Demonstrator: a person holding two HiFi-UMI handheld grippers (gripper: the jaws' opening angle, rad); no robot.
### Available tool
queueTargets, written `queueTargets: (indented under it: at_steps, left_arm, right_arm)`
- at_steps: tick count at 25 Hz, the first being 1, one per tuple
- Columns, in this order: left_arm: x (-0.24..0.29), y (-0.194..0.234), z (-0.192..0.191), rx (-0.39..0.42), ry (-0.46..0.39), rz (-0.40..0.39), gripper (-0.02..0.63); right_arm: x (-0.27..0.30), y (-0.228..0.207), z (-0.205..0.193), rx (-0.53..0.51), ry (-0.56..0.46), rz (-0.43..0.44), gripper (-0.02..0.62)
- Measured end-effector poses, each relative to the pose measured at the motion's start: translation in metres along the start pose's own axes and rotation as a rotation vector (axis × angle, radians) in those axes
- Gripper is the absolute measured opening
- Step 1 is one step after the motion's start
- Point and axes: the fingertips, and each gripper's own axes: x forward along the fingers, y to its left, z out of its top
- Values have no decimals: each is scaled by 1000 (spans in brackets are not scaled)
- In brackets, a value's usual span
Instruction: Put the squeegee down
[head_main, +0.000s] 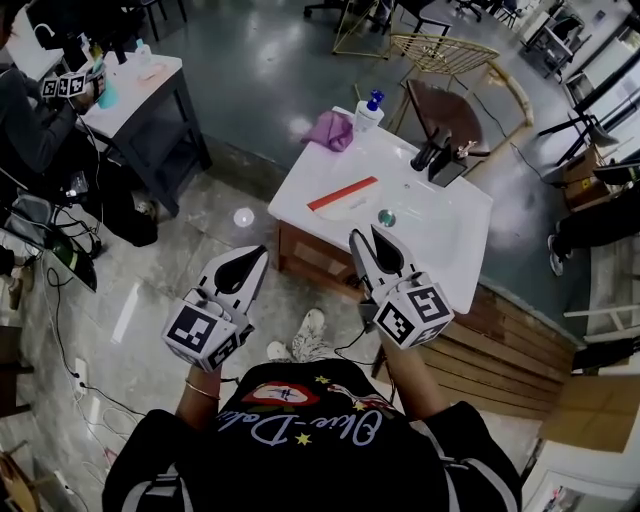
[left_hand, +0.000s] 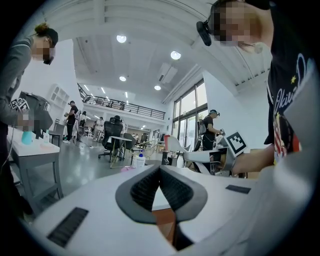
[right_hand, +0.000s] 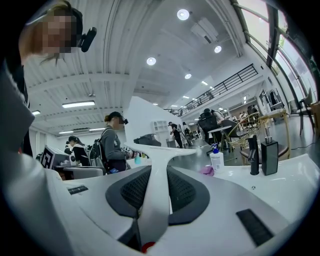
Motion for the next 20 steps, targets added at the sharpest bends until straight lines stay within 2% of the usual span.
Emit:
queueTargets:
  at_steps: [5, 11, 20]
  left_arm:
    - [12, 5, 9, 20, -5, 5, -5]
    - [29, 2, 9, 37, 9, -26, -5]
    - [43, 21, 13, 37, -9, 19, -5]
  right_arm:
    - [7, -9, 3, 3, 7, 3, 109]
    - [15, -20, 4, 14, 9, 12, 109]
    - [30, -32, 6, 22, 12, 30, 109]
